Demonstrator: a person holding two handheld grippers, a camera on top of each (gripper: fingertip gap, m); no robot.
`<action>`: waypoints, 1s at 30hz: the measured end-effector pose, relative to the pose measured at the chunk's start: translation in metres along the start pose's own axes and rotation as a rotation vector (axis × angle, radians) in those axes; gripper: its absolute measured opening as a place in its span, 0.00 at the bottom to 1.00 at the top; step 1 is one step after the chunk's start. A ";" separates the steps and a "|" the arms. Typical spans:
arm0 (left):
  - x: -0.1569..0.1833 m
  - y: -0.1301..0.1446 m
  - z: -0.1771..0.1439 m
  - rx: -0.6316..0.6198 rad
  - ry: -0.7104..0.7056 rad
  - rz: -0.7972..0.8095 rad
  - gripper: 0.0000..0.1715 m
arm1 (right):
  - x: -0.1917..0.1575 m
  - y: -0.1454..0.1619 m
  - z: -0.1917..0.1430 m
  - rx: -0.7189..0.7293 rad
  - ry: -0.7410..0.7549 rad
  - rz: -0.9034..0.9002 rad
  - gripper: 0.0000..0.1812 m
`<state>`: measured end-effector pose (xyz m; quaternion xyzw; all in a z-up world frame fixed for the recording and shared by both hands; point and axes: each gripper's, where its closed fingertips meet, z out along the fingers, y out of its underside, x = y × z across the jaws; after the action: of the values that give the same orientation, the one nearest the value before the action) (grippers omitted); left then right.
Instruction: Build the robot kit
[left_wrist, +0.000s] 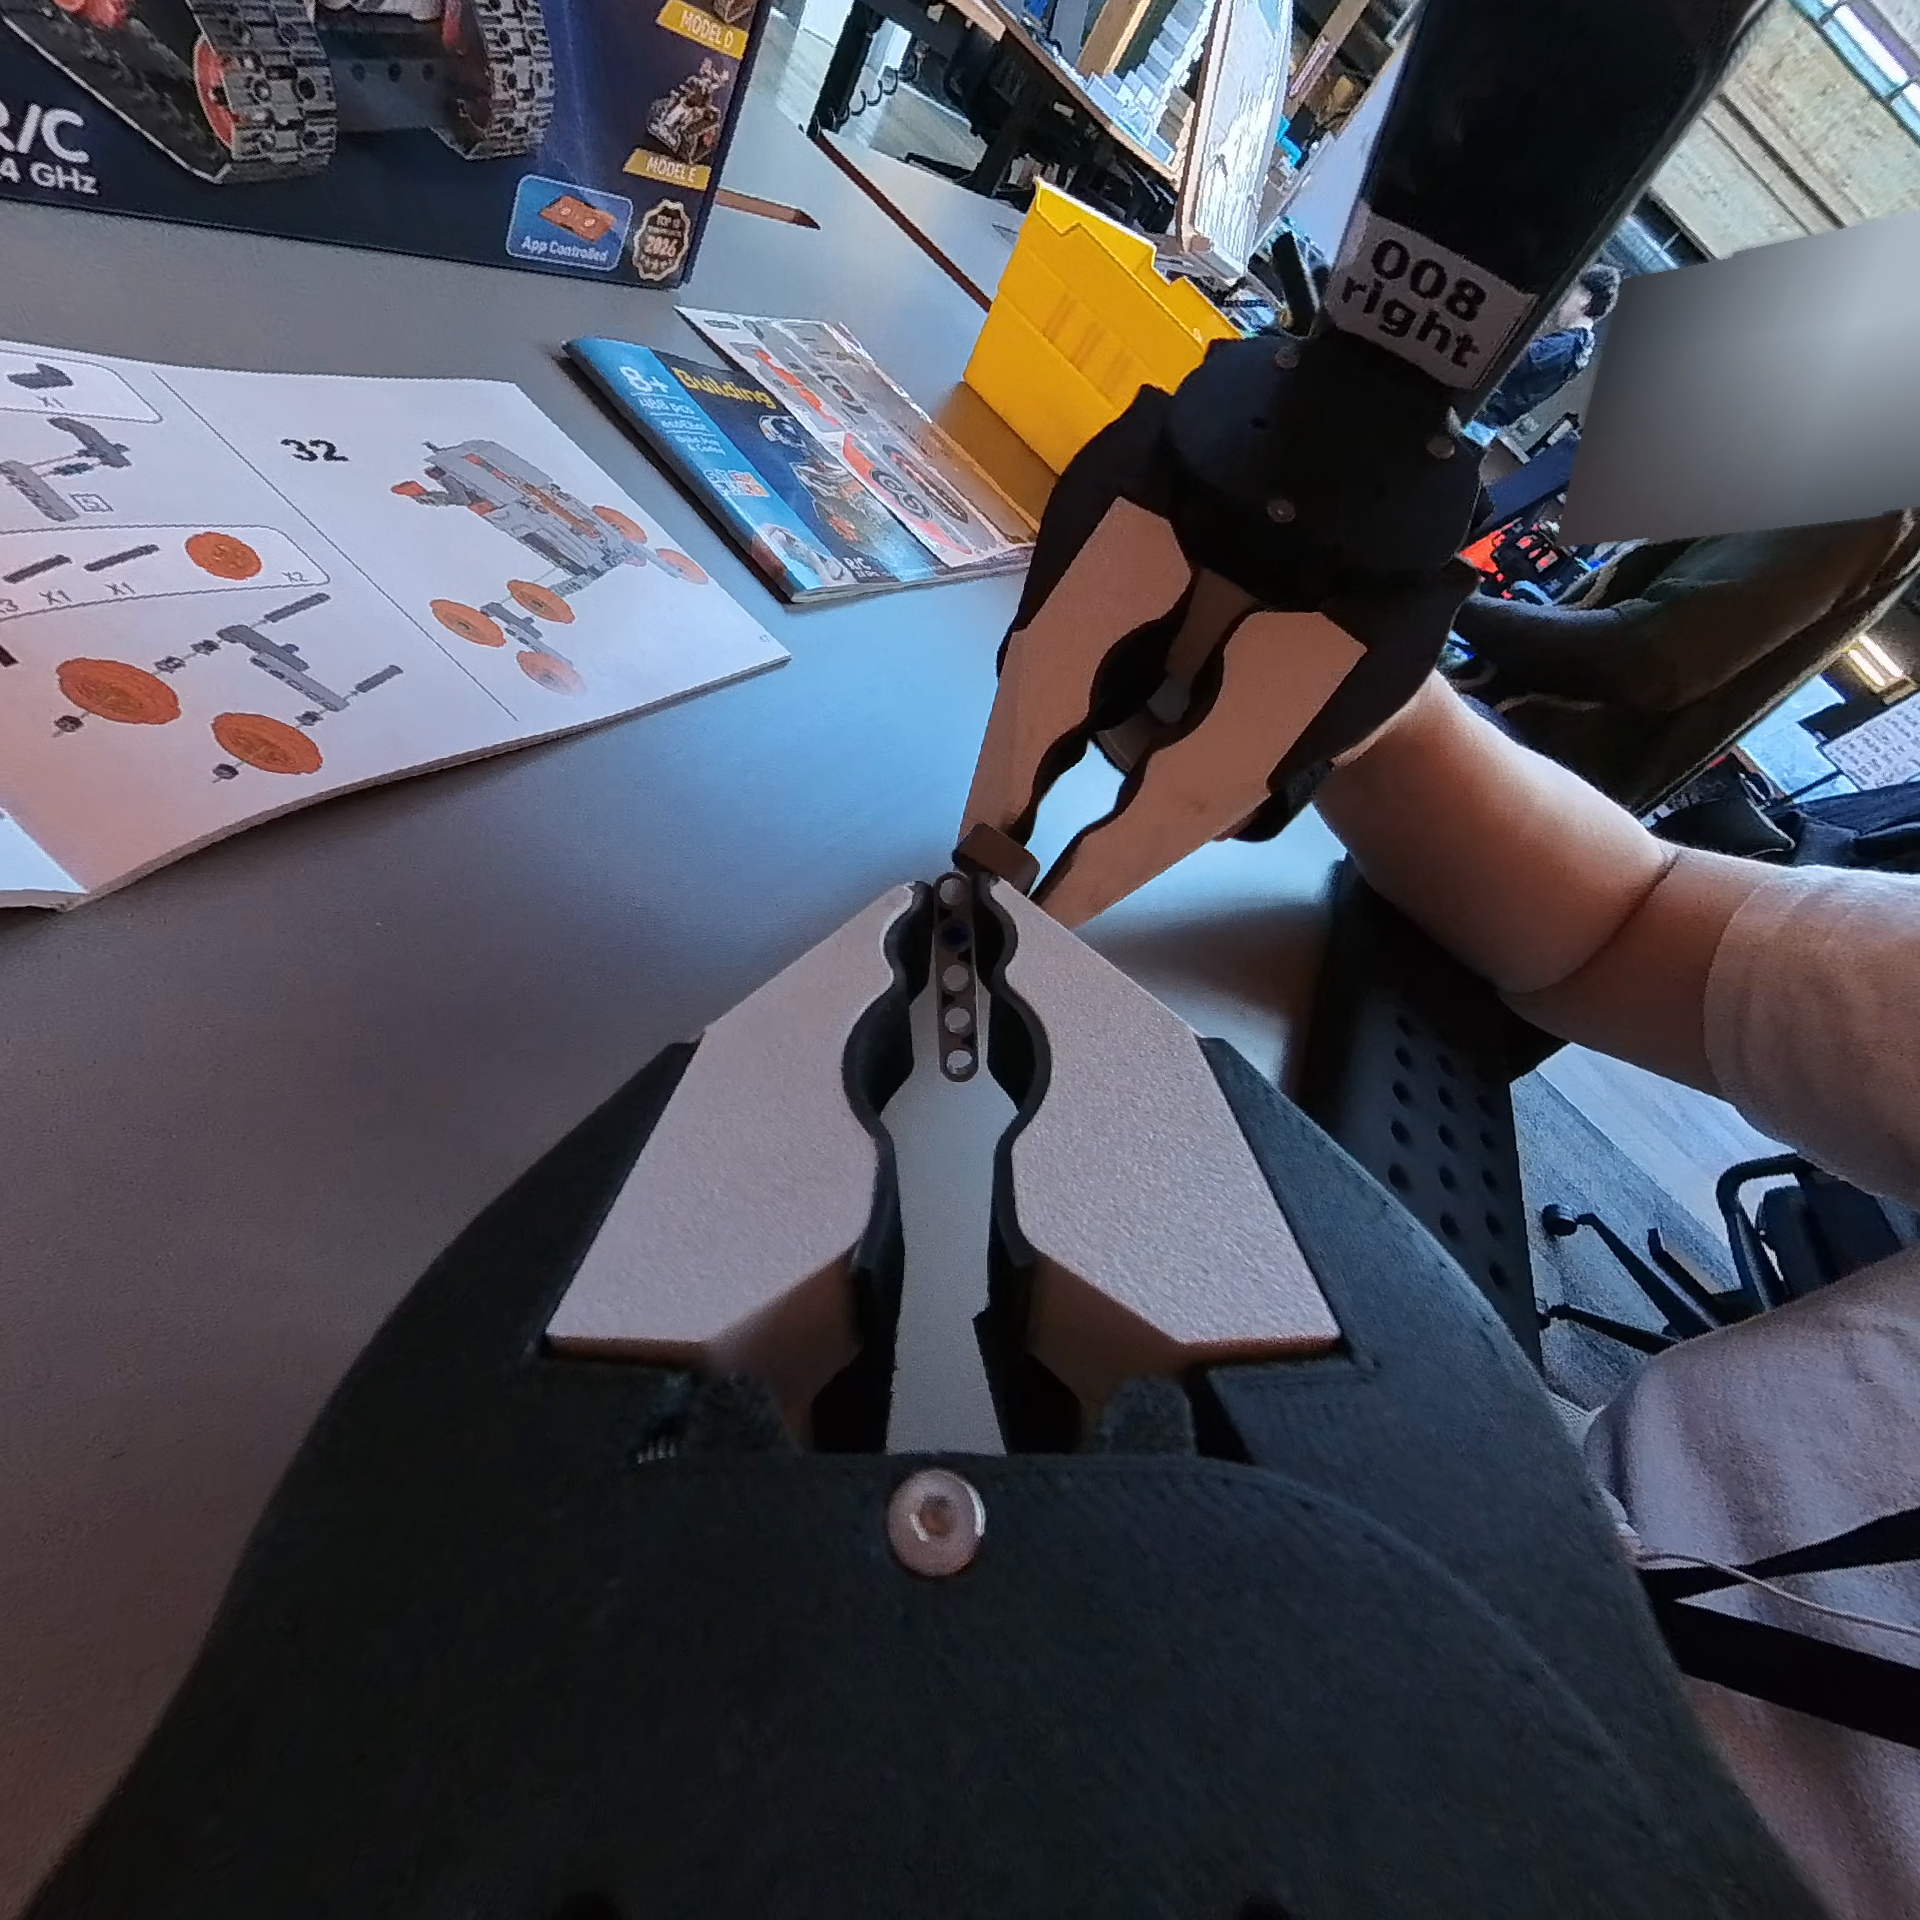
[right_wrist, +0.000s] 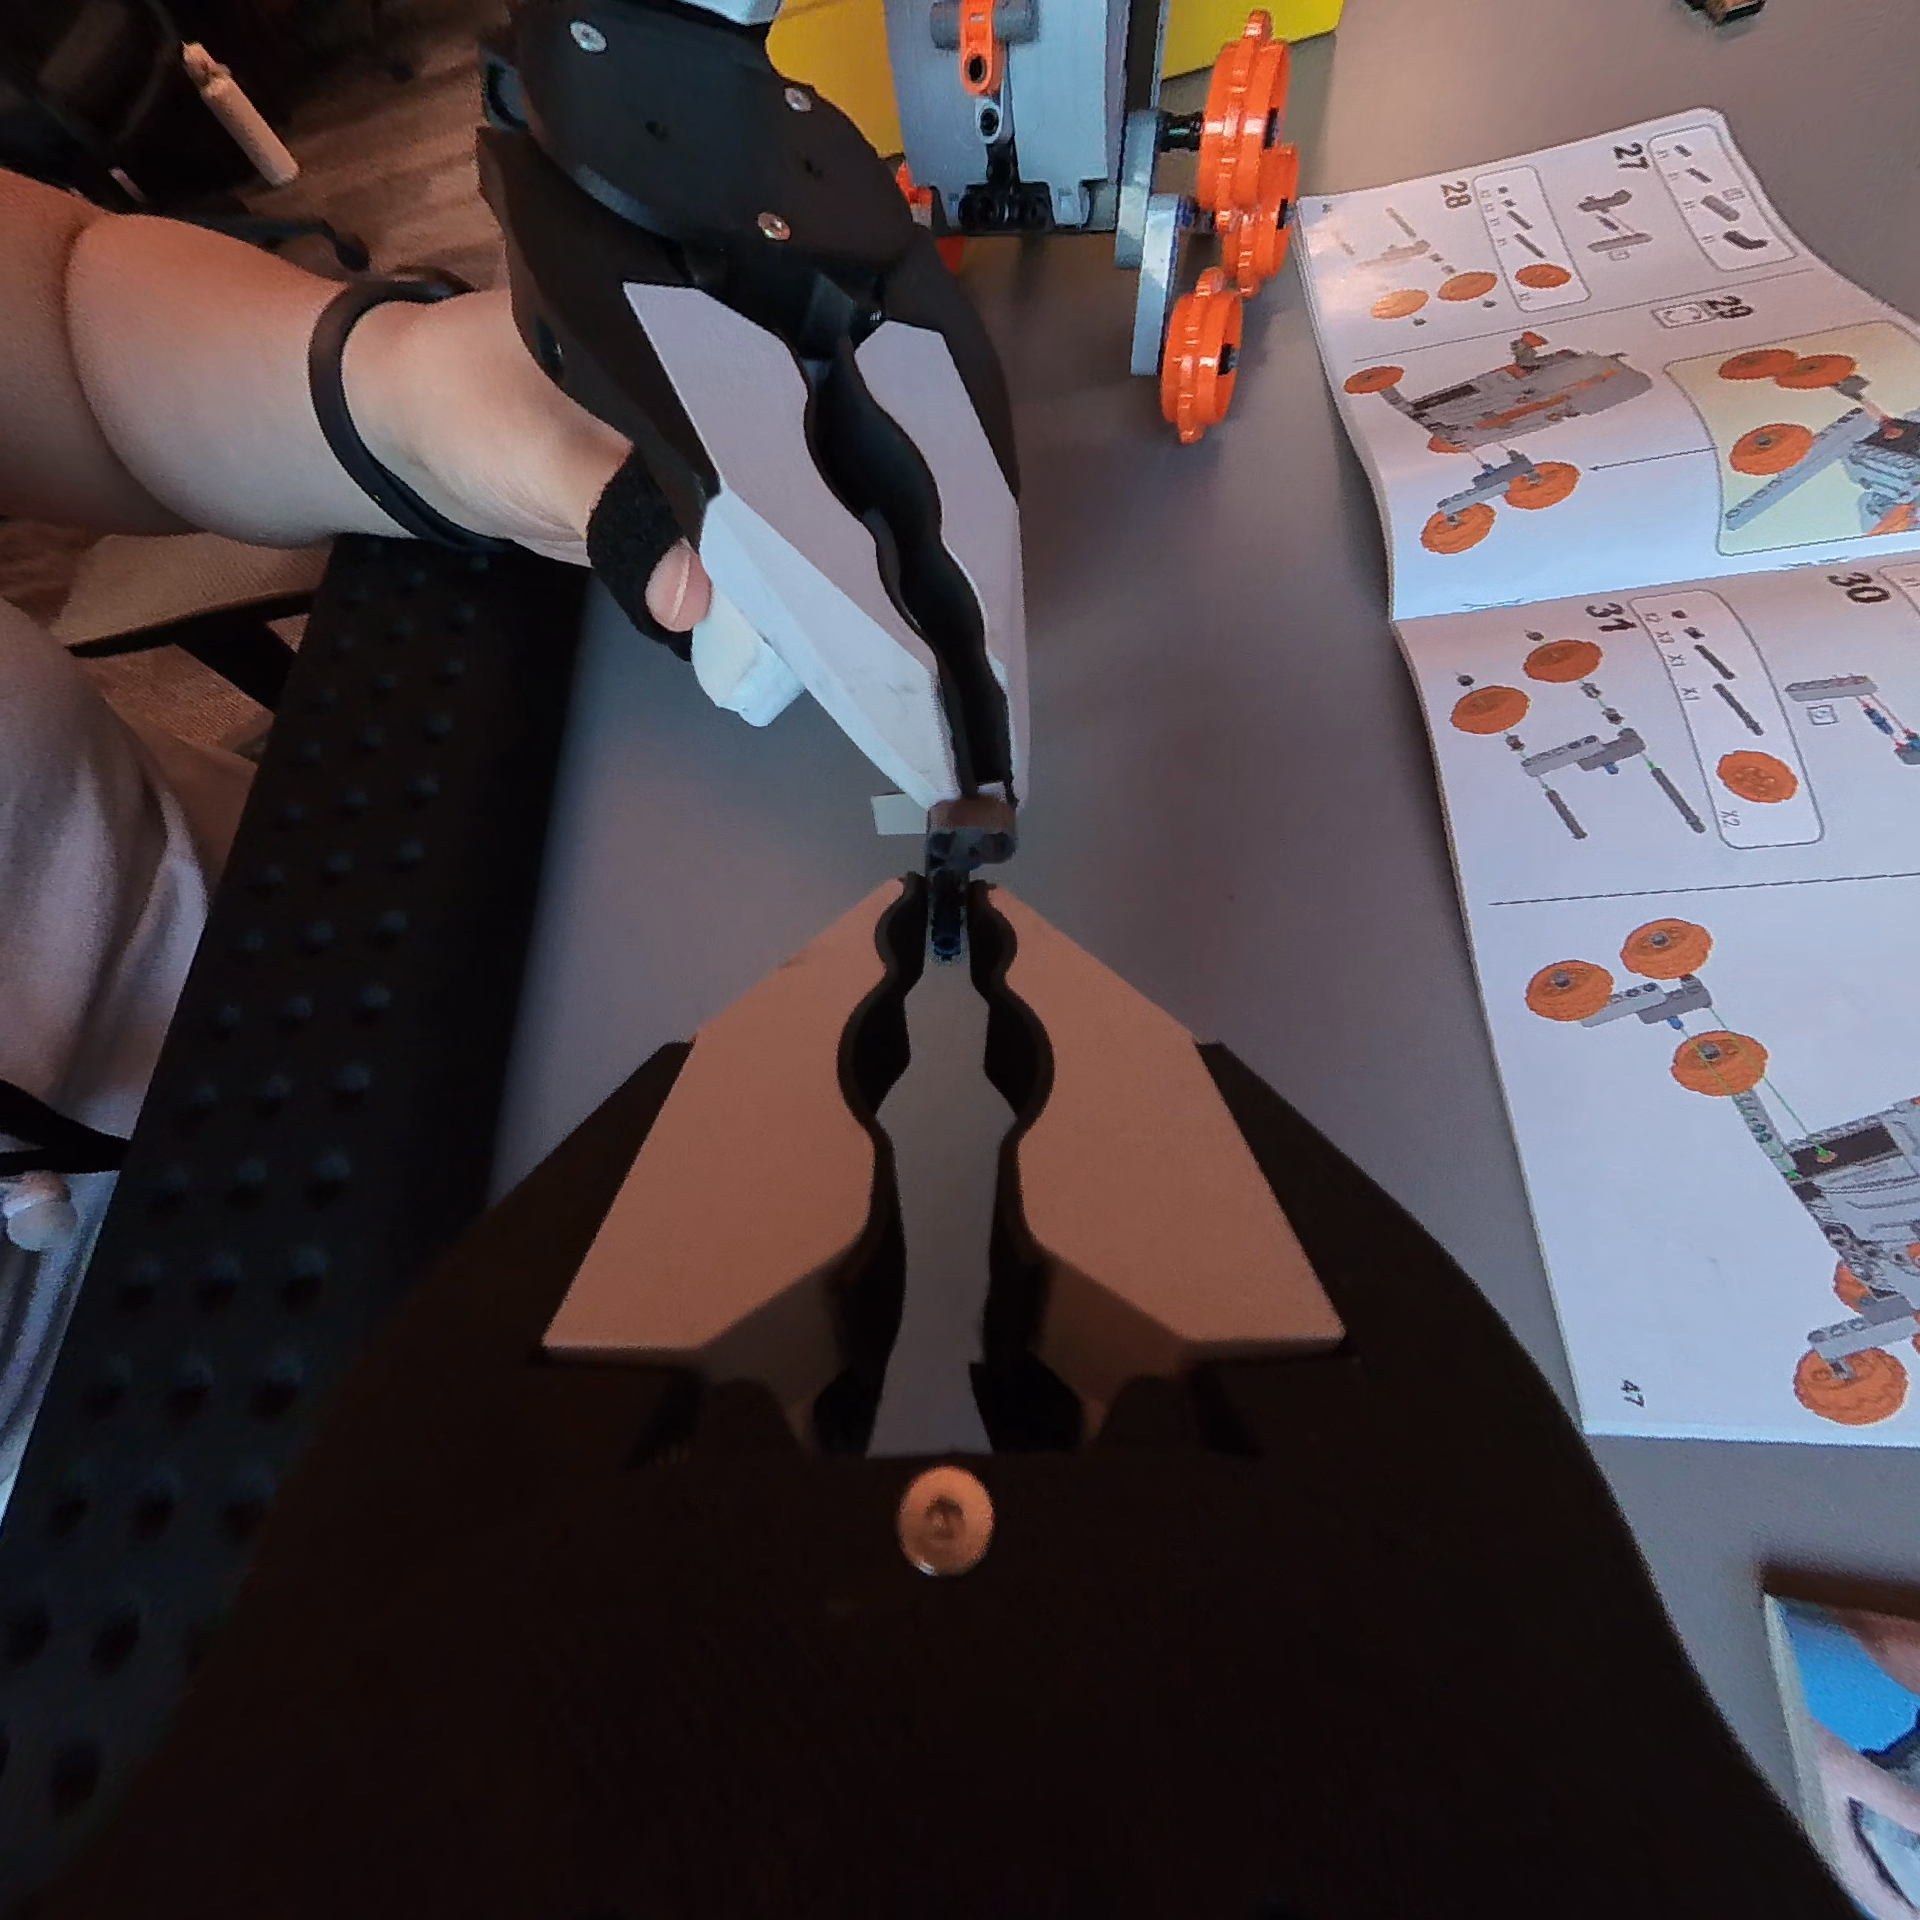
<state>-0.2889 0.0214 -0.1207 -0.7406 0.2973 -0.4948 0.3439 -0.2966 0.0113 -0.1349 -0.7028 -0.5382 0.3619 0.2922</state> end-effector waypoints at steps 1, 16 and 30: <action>0.000 0.000 0.000 0.000 -0.002 0.002 0.03 | 0.000 0.001 0.000 -0.006 0.009 -0.006 0.04; 0.018 -0.033 -0.020 0.202 0.243 -0.211 0.03 | -0.013 -0.048 -0.039 0.396 -0.268 0.245 0.04; 0.023 -0.042 -0.024 0.268 0.282 -0.224 0.03 | 0.023 -0.072 -0.066 0.951 -0.366 0.918 0.04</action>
<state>-0.2999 0.0233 -0.0679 -0.6402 0.1901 -0.6636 0.3371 -0.2779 0.0502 -0.0444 -0.5827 -0.0091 0.7591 0.2903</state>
